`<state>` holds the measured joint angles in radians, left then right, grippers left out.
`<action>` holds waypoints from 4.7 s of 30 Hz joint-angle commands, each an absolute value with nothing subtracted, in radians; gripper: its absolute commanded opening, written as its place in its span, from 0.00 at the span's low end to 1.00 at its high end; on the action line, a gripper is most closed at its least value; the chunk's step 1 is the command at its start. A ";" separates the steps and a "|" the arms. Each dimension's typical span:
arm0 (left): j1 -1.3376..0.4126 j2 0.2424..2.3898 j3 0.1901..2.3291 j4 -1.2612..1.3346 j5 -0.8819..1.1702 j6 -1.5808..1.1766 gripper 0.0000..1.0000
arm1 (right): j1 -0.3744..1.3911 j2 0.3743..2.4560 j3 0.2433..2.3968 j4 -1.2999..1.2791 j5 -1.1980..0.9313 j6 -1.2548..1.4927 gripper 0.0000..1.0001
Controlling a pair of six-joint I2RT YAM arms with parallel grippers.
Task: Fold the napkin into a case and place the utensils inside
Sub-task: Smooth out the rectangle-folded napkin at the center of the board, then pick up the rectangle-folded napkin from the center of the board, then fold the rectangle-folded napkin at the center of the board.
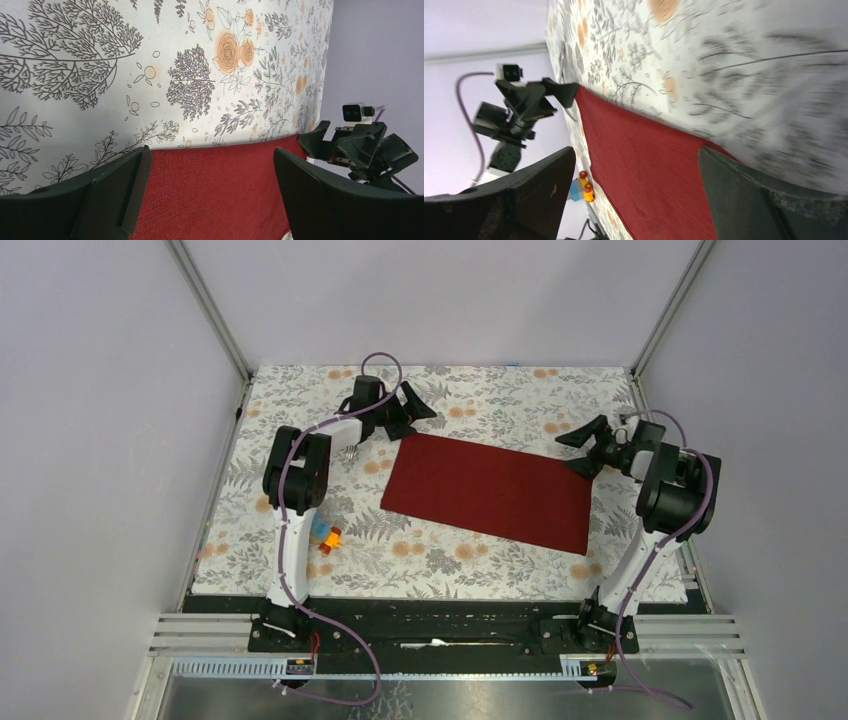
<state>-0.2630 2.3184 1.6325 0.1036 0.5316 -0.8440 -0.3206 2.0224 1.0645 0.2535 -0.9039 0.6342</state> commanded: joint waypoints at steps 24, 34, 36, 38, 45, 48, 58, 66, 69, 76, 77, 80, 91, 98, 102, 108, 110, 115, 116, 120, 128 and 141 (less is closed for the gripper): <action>-0.448 1.732 1.539 -0.301 0.562 -0.605 0.99 | -0.244 1.779 1.307 -0.840 -0.050 0.231 0.71; -0.498 1.665 1.512 -0.368 0.582 -0.496 0.99 | -0.238 1.908 1.309 -0.847 -0.077 0.155 0.52; -0.499 1.666 1.510 -0.365 0.596 -0.502 0.99 | -0.238 1.919 1.306 -0.848 -0.057 0.155 0.50; -0.497 1.668 1.508 -0.362 0.610 -0.506 0.99 | -0.238 1.927 1.298 -0.845 -0.062 0.153 0.49; -0.486 1.666 1.500 -0.353 0.626 -0.513 0.99 | -0.225 1.954 1.269 -0.826 -0.068 0.154 0.49; -0.468 1.663 1.486 -0.326 0.657 -0.536 0.99 | -0.208 1.974 1.277 -0.825 -0.062 0.153 0.48; -0.435 1.651 1.474 -0.313 0.664 -0.548 0.99 | -0.150 2.044 1.248 -0.789 -0.005 0.150 0.31; -0.431 1.651 1.470 -0.309 0.667 -0.547 0.99 | -0.148 1.965 1.211 -0.723 0.017 0.039 0.00; -0.432 1.649 1.467 -0.304 0.668 -0.550 0.99 | -0.154 1.941 1.225 -0.762 0.225 0.033 0.00; -0.432 1.651 1.457 -0.289 0.689 -0.564 0.99 | -0.188 1.851 1.221 -0.741 0.538 0.012 0.00; -0.431 1.651 1.456 -0.287 0.691 -0.565 0.99 | -0.190 1.840 1.222 -0.738 0.576 0.006 0.00; -0.431 1.654 1.455 -0.281 0.704 -0.575 0.99 | -0.191 1.809 1.235 -0.739 0.611 0.006 0.00; -0.407 1.664 1.437 -0.241 0.746 -0.612 0.99 | 0.072 1.708 1.226 -0.780 0.410 0.085 0.00; -0.388 1.663 1.435 -0.239 0.740 -0.608 0.99 | 0.359 1.863 1.417 -0.830 0.247 0.167 0.00; -0.373 1.670 1.435 -0.240 0.741 -0.608 0.99 | 0.488 1.994 1.587 -0.846 0.179 0.205 0.00; -0.356 1.675 1.434 -0.239 0.738 -0.606 0.99 | 0.565 2.149 1.770 -0.870 0.077 0.227 0.00; -0.351 1.674 1.433 -0.240 0.741 -0.606 0.99 | 0.572 2.168 1.789 -0.856 0.031 0.234 0.00; -0.330 1.671 1.433 -0.238 0.746 -0.611 0.99 | 0.588 2.203 1.824 -0.850 -0.056 0.227 0.00; -0.324 1.671 1.431 -0.236 0.749 -0.614 0.99 | 0.588 2.208 1.828 -0.849 -0.084 0.222 0.00; -0.309 1.662 1.427 -0.228 0.754 -0.618 0.99 | 0.588 2.218 1.828 -0.845 -0.111 0.210 0.00; -0.284 1.656 1.428 -0.225 0.755 -0.618 0.99 | 0.588 2.239 1.863 -0.846 -0.160 0.193 0.00; -0.268 1.655 1.413 -0.193 0.784 -0.647 0.99 | 0.590 2.251 1.912 -0.861 -0.191 0.211 0.00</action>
<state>-0.2733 1.6947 1.4128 -0.2527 0.7517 -0.6418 0.5774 2.2421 1.8561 -0.8440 -0.1524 0.2062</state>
